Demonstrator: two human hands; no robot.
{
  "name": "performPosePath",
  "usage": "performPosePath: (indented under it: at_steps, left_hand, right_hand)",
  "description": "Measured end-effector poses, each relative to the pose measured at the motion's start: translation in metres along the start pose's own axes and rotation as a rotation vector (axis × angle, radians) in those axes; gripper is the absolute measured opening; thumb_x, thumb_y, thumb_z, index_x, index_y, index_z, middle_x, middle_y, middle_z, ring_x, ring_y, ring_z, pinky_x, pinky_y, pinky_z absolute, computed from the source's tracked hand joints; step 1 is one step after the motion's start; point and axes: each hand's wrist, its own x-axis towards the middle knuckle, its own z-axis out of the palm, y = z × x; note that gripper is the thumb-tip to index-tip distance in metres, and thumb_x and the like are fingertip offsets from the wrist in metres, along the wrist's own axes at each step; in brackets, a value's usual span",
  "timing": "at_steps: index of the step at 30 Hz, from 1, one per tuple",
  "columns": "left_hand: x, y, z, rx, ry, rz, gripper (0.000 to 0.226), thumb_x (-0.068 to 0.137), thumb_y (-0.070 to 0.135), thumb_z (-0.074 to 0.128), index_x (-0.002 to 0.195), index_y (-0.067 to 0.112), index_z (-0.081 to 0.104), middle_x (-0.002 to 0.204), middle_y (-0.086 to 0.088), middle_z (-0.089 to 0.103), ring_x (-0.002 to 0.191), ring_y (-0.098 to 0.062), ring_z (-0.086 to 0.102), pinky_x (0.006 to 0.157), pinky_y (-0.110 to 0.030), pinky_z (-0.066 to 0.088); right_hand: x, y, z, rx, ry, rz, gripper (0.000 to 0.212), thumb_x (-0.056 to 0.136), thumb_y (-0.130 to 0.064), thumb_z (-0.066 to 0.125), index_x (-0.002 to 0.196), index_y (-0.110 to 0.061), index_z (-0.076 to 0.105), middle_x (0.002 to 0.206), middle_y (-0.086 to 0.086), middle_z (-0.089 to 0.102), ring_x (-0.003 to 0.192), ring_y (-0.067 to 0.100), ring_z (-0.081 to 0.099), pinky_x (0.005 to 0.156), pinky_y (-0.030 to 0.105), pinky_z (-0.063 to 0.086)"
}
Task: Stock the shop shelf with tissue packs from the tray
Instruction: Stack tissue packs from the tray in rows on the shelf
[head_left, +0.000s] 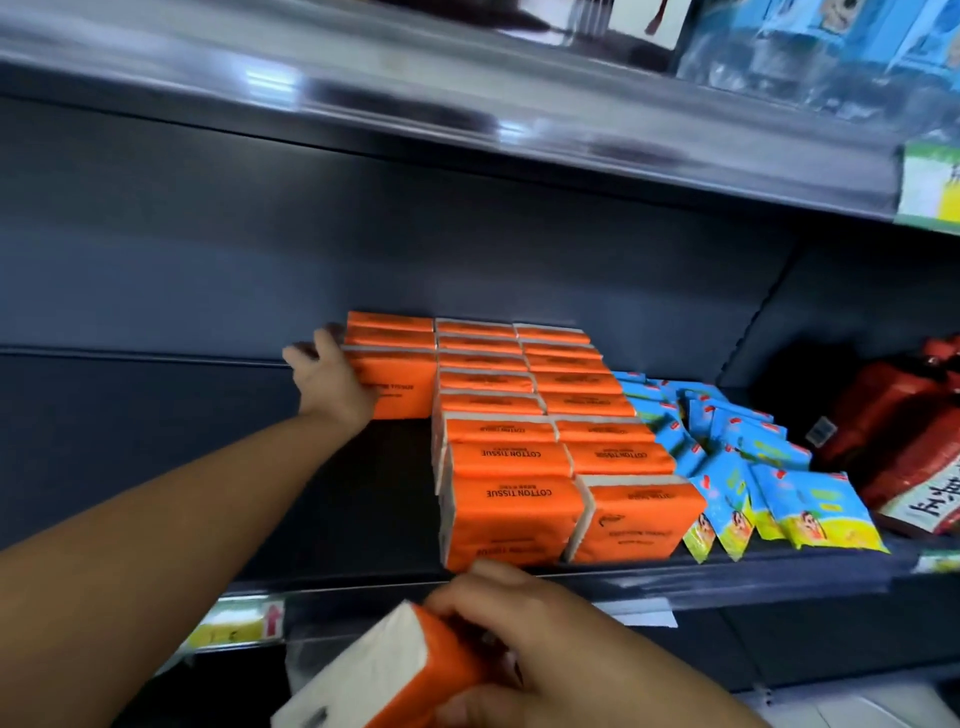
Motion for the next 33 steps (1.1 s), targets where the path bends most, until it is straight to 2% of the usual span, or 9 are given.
performPosePath:
  at_steps: [4, 7, 10, 14, 17, 20, 22, 30, 33]
  left_hand:
    - [0.003, -0.003, -0.006, -0.052, -0.113, -0.025, 0.057, 0.086, -0.001, 0.055, 0.133, 0.018, 0.028, 0.127, -0.016, 0.025, 0.079, -0.027, 0.049, 0.078, -0.036, 0.049]
    - [0.012, -0.01, -0.024, -0.111, -0.178, -0.056, 0.054, 0.09, 0.01, 0.057, 0.135, 0.021, 0.029, 0.118, -0.009, 0.026, 0.095, -0.023, 0.045, 0.088, -0.032, 0.045]
    - [0.017, -0.017, -0.048, -0.125, -0.243, -0.069, 0.054, 0.09, 0.031, 0.065, 0.134, 0.02, 0.036, 0.121, -0.006, 0.035, 0.107, -0.02, 0.042, 0.1, -0.041, 0.044]
    - [0.016, -0.024, -0.08, -0.278, -0.299, -0.067, 0.021, 0.098, 0.03, 0.05, 0.116, 0.019, 0.05, 0.114, -0.004, 0.055, 0.103, -0.015, 0.052, 0.078, -0.032, 0.049]
    - [0.013, -0.033, -0.099, -0.343, -0.361, -0.045, 0.014, 0.1, 0.028, 0.046, 0.106, 0.019, 0.055, 0.092, 0.006, 0.063, 0.081, -0.002, 0.06, 0.066, -0.022, 0.044]
    - [0.012, -0.052, -0.109, -0.338, -0.441, -0.062, 0.021, 0.099, 0.04, 0.045, 0.104, 0.027, 0.06, 0.106, 0.007, 0.068, 0.106, -0.01, 0.062, 0.091, -0.037, 0.049]
    - [0.008, -0.056, -0.111, -0.322, -0.469, -0.069, 0.023, 0.099, 0.04, 0.045, 0.112, 0.029, 0.06, 0.119, 0.005, 0.065, 0.115, -0.016, 0.058, 0.097, -0.04, 0.046]
    - [-0.009, -0.058, -0.075, -0.15, -0.587, 0.02, 0.053, 0.087, 0.015, 0.067, 0.134, 0.023, 0.044, 0.121, -0.002, 0.057, 0.102, -0.013, 0.059, 0.08, -0.025, 0.05]
    - [-0.01, -0.056, -0.058, -0.183, -0.569, -0.006, 0.052, 0.086, 0.015, 0.069, 0.13, 0.02, 0.044, 0.117, -0.004, 0.057, 0.103, -0.02, 0.061, 0.083, -0.034, 0.054]
  right_hand:
    - [0.005, -0.005, 0.0, -0.049, 0.047, -0.039, 0.043, 0.085, -0.036, 0.069, 0.122, -0.042, 0.048, 0.114, -0.023, 0.044, 0.11, -0.005, 0.046, 0.097, 0.022, 0.04]
    - [0.013, -0.013, -0.001, -0.111, 0.071, -0.101, 0.042, 0.086, -0.034, 0.069, 0.122, -0.041, 0.048, 0.11, -0.021, 0.047, 0.108, 0.001, 0.05, 0.098, 0.031, 0.044]
    - [0.027, -0.027, -0.006, -0.166, 0.152, -0.179, 0.04, 0.087, -0.03, 0.068, 0.121, -0.038, 0.05, 0.108, -0.017, 0.048, 0.104, 0.005, 0.052, 0.094, 0.033, 0.045]
    - [0.073, -0.044, -0.032, -0.336, 0.315, -0.227, 0.044, 0.084, -0.024, 0.071, 0.125, -0.022, 0.055, 0.117, -0.003, 0.055, 0.109, 0.016, 0.053, 0.097, 0.03, 0.04]
    - [0.123, -0.042, -0.05, -0.463, 0.361, -0.197, 0.048, 0.083, -0.026, 0.072, 0.127, -0.018, 0.055, 0.125, 0.005, 0.058, 0.115, 0.022, 0.054, 0.099, 0.033, 0.041]
    - [0.17, -0.031, -0.056, -0.62, 0.344, -0.106, 0.046, 0.084, -0.025, 0.068, 0.127, -0.019, 0.053, 0.128, 0.006, 0.055, 0.116, 0.026, 0.054, 0.096, 0.035, 0.044]
    - [0.193, -0.022, -0.056, -0.699, 0.342, -0.049, 0.045, 0.085, -0.021, 0.065, 0.128, -0.019, 0.052, 0.131, 0.006, 0.053, 0.117, 0.027, 0.054, 0.094, 0.034, 0.046]
    - [0.217, 0.009, -0.052, -0.819, 0.258, 0.143, 0.052, 0.091, -0.018, 0.059, 0.14, -0.017, 0.042, 0.141, 0.011, 0.048, 0.126, 0.03, 0.049, 0.098, 0.035, 0.042]
    - [0.219, 0.011, -0.05, -0.815, 0.283, 0.149, 0.051, 0.091, -0.012, 0.056, 0.14, -0.013, 0.041, 0.138, 0.013, 0.048, 0.124, 0.032, 0.05, 0.098, 0.038, 0.044]
